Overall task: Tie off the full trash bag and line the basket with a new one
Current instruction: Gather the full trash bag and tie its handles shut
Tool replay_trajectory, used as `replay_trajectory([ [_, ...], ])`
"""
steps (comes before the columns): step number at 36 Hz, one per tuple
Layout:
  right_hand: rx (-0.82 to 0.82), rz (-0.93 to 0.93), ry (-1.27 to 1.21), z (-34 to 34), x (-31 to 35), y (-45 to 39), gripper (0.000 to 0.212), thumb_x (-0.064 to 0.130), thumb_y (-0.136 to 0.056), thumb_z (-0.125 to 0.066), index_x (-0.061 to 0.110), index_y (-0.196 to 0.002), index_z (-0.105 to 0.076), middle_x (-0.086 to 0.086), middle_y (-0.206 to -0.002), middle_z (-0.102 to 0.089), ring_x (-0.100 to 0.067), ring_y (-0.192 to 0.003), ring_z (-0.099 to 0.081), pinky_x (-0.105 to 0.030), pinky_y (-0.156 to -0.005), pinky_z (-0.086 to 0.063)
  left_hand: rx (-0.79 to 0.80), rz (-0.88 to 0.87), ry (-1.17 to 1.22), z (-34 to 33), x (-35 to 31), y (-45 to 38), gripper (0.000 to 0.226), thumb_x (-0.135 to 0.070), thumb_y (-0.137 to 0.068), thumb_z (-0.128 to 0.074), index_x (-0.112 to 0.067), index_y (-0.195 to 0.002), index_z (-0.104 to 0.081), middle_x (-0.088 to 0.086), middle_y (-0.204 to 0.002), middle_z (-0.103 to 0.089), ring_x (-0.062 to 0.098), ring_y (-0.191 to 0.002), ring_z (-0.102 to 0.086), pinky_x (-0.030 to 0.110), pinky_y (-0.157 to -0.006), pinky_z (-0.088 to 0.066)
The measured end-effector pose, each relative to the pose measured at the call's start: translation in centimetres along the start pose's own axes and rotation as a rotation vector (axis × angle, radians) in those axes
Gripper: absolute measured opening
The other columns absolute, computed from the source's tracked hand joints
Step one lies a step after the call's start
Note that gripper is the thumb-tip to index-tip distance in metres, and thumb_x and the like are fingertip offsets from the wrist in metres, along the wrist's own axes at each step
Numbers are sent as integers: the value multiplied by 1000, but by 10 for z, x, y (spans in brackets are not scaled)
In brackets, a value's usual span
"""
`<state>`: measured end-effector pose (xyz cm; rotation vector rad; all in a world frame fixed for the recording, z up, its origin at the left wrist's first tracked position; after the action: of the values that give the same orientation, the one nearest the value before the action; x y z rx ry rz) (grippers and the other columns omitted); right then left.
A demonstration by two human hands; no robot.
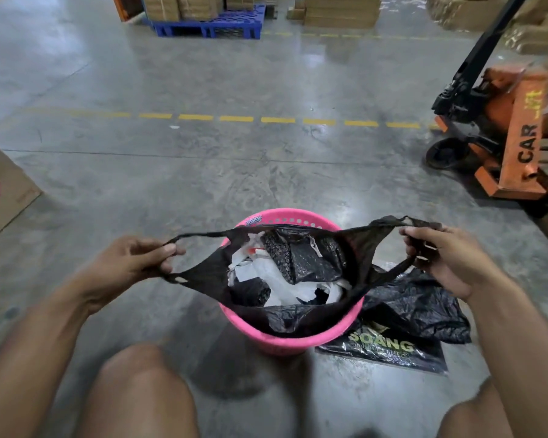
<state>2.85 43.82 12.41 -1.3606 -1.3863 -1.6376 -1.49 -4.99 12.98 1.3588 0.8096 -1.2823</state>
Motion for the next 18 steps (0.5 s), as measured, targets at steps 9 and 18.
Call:
replay_trajectory([
  [9, 86, 4, 387, 25, 5, 10, 105, 56, -23, -100, -16, -93, -68, -16, -78, -74, -24, -77, -72, -30, -69, -60, -9, -18, 79, 11, -7, 12, 74, -63, -39, -92, -5, -83, -78, 18, -95, -74, 19, -92, -73, 24, -83, -59],
  [18, 145, 413, 251, -53, 36, 11, 61, 47, -72, -86, 2, -112, -75, -12, -120, -75, -17, -111, -68, -36, -109, -49, 9, -329, 304, -81, -48, -35, 34, -49, -71, -82, -19, -81, -69, 8, -129, -70, 19, -121, -63, 31, -100, -50],
])
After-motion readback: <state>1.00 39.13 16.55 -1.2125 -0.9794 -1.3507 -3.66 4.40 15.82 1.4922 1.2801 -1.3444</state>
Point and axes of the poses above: each hand's wrist, its own y-axis away from the middle knuckle, its own z-axis out of the back of the hand, x = y × z, the point moved 9 cm from there along -y, towards the middle knuckle
